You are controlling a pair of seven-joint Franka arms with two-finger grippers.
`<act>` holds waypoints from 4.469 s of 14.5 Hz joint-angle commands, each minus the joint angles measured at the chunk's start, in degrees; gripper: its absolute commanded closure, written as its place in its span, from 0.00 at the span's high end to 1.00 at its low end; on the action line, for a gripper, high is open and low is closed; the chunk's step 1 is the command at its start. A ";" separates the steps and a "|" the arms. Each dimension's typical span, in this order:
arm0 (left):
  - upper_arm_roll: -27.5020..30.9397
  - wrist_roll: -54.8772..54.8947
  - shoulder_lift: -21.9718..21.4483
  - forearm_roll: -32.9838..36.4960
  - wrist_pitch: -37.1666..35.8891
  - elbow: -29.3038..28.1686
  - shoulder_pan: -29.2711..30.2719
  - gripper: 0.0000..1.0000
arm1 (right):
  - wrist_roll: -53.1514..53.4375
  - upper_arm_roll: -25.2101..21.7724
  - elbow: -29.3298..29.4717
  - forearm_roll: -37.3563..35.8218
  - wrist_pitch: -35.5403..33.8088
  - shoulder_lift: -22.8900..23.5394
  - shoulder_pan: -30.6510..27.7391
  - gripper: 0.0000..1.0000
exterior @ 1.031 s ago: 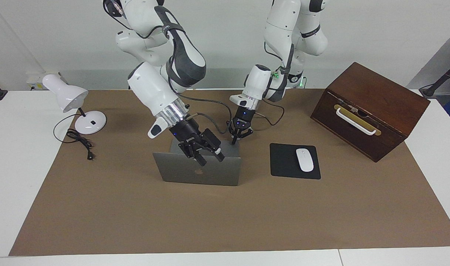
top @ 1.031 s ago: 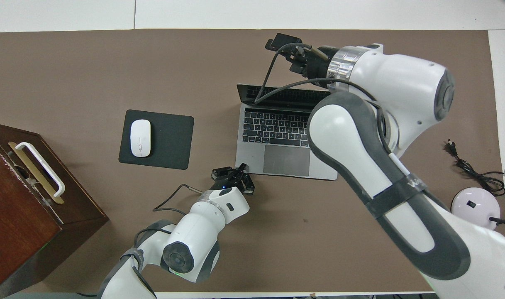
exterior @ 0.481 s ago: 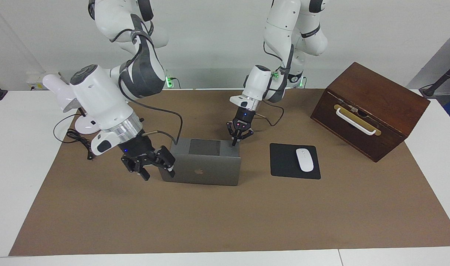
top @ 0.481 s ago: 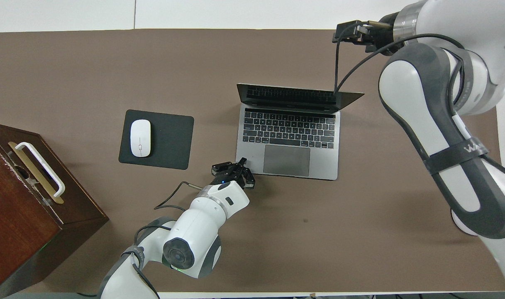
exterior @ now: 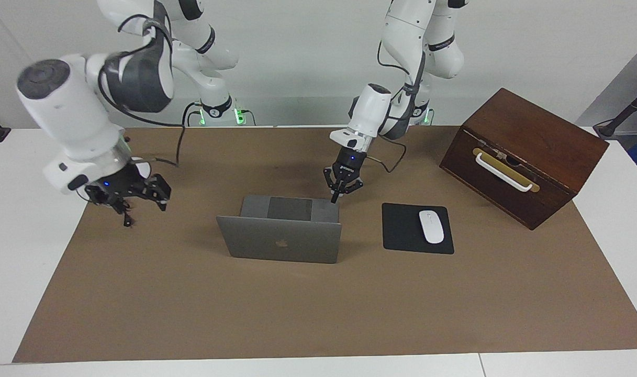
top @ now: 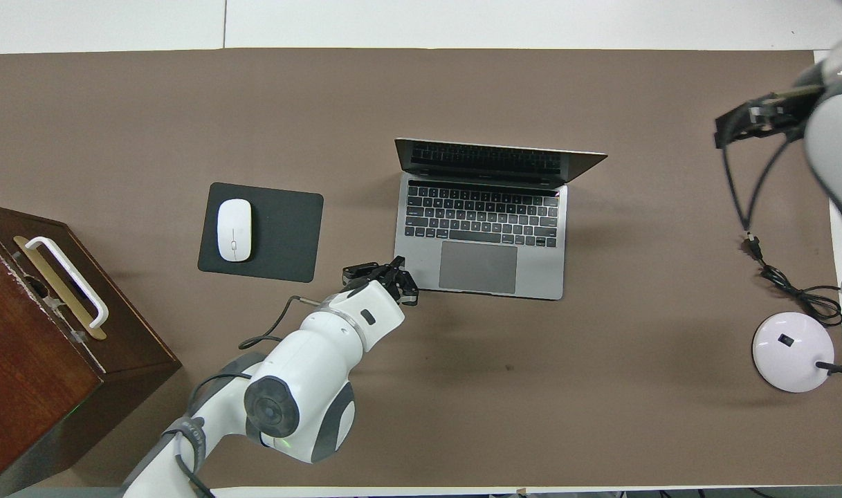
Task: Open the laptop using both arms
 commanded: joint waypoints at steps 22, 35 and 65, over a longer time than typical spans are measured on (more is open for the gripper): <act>0.31 3.16 -18.59 19.25 -70.97 22.96 37.29 1.00 | -0.61 0.70 -27.43 5.53 6.79 -25.64 -6.22 1.00; 0.83 4.57 -2.79 20.75 -97.76 58.35 45.66 1.00 | -0.78 0.70 -24.71 4.31 2.22 -25.29 -5.34 1.00; -0.31 6.59 -10.94 22.07 -96.20 42.92 46.45 1.00 | 0.71 1.49 -17.24 3.16 -1.38 -20.63 -1.91 1.00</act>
